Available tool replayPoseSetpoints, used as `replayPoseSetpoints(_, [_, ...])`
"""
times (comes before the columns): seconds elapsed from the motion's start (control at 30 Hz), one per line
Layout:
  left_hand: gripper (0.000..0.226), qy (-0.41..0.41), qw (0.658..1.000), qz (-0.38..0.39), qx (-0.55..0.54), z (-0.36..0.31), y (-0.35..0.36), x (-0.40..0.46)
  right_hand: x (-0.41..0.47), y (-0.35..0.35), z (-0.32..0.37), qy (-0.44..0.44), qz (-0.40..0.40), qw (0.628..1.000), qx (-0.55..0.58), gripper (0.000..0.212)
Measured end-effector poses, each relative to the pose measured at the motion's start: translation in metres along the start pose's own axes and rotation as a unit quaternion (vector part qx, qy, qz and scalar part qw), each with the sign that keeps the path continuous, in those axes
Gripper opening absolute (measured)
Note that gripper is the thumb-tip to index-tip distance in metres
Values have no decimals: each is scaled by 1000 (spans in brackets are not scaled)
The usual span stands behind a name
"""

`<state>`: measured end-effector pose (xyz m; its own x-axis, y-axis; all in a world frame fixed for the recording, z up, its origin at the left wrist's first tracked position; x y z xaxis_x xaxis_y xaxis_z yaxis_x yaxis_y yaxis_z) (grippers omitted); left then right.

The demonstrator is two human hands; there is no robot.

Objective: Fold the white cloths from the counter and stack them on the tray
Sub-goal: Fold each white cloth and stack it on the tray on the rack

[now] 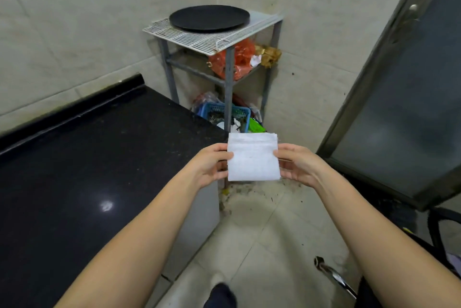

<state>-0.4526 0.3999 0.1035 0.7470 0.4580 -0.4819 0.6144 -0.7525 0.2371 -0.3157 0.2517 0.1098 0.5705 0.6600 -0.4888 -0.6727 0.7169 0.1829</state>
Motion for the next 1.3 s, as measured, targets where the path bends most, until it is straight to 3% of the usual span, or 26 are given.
replayPoseSetpoints(0.17, [20, 35, 999, -7, 2, -68, -3, 89, 91, 3, 74, -34, 13, 999, 4, 14])
replayPoseSetpoints(0.37, [20, 106, 994, -10, 31, -196, -7, 186, 199, 23, 191, -75, 38, 996, -6, 15])
replayPoseSetpoints(0.67, [16, 189, 973, -121, 56, -352, -31, 286, 348, 71, 354, -164, 78, 979, -88, 16])
replayPoseSetpoints(0.9, [15, 179, 950, -255, 31, -418, -59, 387, 495, 118, 443, -199, 120, 939, -252, 14])
replayPoseSetpoints(1.0, [15, 155, 941, -301, 17, -428, -70, 426, 546, 138, 460, -196, 151, 917, -312, 21])
replayPoseSetpoints(1.1, [21, 136, 931, -338, 25, -429, -81, 455, 584, 151, 462, -192, 178, 890, -374, 13])
replayPoseSetpoints(1.2, [22, 111, 912, -388, 77, -428, -87, 472, 608, 158, 459, -207, 182, 857, -435, 19])
replayPoseSetpoints(1.3, [13, 85, 848, -451, 266, -434, -91, 479, 620, 167, 459, -239, 169, 817, -497, 28])
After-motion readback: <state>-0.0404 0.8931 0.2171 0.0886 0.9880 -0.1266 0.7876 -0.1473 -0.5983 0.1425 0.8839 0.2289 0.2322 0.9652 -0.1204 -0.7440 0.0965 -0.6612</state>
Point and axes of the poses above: each hand's wrist, its own x-axis towards the middle knuckle, its own y-axis out of the palm, z = x × y, the point moved 4 cm from there along x, towards the middle knuckle, and after that the axes turned 3 degrees about x, right-handed, at the moved point
